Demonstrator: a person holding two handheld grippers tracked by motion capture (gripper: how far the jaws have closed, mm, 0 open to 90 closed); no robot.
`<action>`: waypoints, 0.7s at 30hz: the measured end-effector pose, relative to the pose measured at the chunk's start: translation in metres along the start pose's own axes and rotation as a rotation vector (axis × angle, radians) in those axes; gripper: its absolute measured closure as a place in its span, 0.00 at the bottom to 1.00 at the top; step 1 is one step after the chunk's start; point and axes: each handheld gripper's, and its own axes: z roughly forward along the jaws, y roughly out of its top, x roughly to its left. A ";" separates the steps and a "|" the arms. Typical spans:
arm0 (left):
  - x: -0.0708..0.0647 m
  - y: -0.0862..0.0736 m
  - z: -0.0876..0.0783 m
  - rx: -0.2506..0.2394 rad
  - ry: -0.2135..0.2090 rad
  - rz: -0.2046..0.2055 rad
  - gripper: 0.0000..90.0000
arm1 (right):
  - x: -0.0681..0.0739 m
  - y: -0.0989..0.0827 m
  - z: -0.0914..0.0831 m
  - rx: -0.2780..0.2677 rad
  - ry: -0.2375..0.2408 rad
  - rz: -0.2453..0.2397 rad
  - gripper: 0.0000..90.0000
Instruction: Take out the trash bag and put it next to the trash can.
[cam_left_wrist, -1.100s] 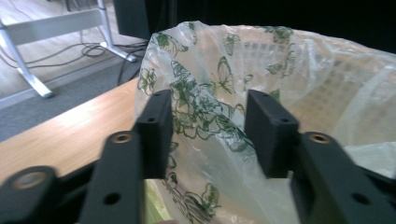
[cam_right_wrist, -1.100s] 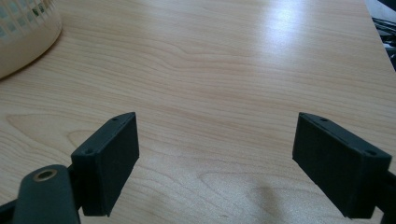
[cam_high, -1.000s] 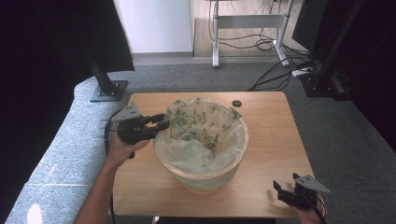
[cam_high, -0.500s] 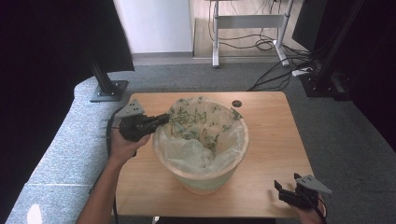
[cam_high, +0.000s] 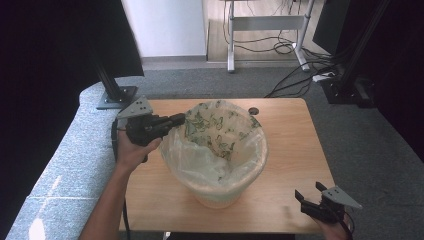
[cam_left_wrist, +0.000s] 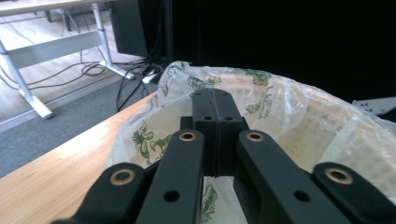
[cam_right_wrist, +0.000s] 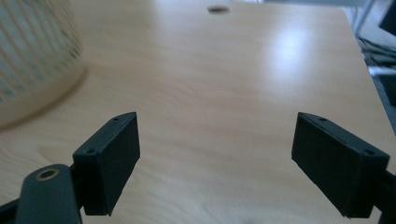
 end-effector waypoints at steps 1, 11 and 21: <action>0.001 -0.002 0.000 -0.002 -0.004 -0.004 1.00 | 0.000 0.005 -0.001 -0.020 0.017 0.008 0.17; 0.007 -0.006 -0.001 -0.010 -0.030 -0.027 1.00 | 0.008 0.079 -0.010 -0.154 0.235 -0.029 0.17; 0.007 -0.005 -0.001 -0.005 -0.025 -0.046 1.00 | 0.063 0.152 -0.041 -0.258 0.517 -0.141 0.18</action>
